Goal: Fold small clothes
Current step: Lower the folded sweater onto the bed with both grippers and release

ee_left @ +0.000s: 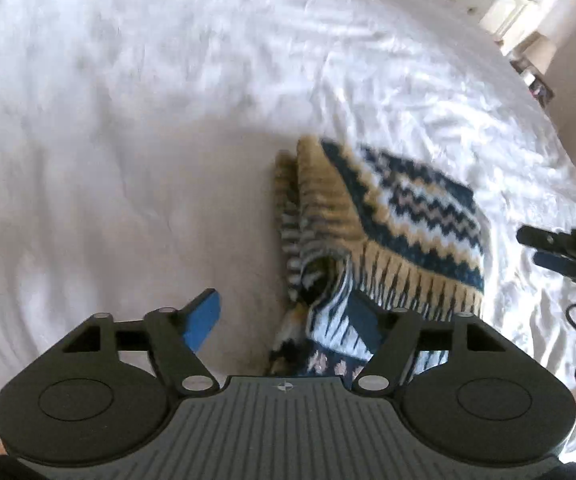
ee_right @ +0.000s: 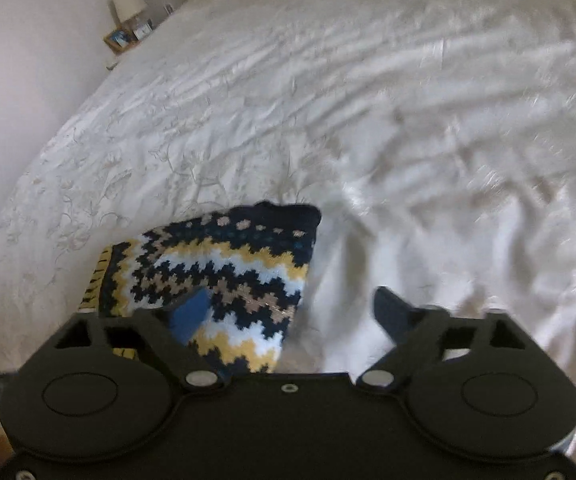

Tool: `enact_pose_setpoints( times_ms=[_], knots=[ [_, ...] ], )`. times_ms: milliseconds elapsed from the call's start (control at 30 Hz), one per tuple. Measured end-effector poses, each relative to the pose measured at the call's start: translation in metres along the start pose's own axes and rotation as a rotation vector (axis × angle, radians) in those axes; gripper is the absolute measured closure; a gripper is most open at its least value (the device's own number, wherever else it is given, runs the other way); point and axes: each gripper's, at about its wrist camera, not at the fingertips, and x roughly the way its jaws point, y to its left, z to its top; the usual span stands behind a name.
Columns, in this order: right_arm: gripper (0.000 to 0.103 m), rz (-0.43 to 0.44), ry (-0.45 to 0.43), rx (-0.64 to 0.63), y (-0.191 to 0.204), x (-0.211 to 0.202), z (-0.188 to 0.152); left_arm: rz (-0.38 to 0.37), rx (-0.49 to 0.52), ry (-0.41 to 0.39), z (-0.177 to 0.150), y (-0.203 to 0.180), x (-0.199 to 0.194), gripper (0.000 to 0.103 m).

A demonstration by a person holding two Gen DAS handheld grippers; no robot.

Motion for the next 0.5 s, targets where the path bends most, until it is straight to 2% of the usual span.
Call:
enact_pose_setpoints(
  times_ms=[100,200,267,400,500],
  knots=[
    [0.003,-0.031,-0.056,-0.047,0.014,-0.011,-0.005,0.014,0.094,-0.062,0.015,-0.021,-0.006,0.030],
    [0.001,-0.081,-0.052,-0.088,0.028,0.001,-0.005,0.014,0.213,-0.097,0.037,-0.052,0.011,0.024],
    [0.001,-0.098,-0.040,-0.093,0.034,0.012,-0.001,0.013,0.276,-0.105,0.050,-0.068,0.026,0.023],
    [0.001,-0.159,-0.029,-0.052,0.037,0.033,0.009,0.048,0.373,-0.070,0.064,-0.084,0.065,0.022],
    [0.001,-0.249,0.029,-0.035,0.035,0.055,0.008,0.075,0.445,0.004,0.057,-0.080,0.085,0.022]
  ],
)
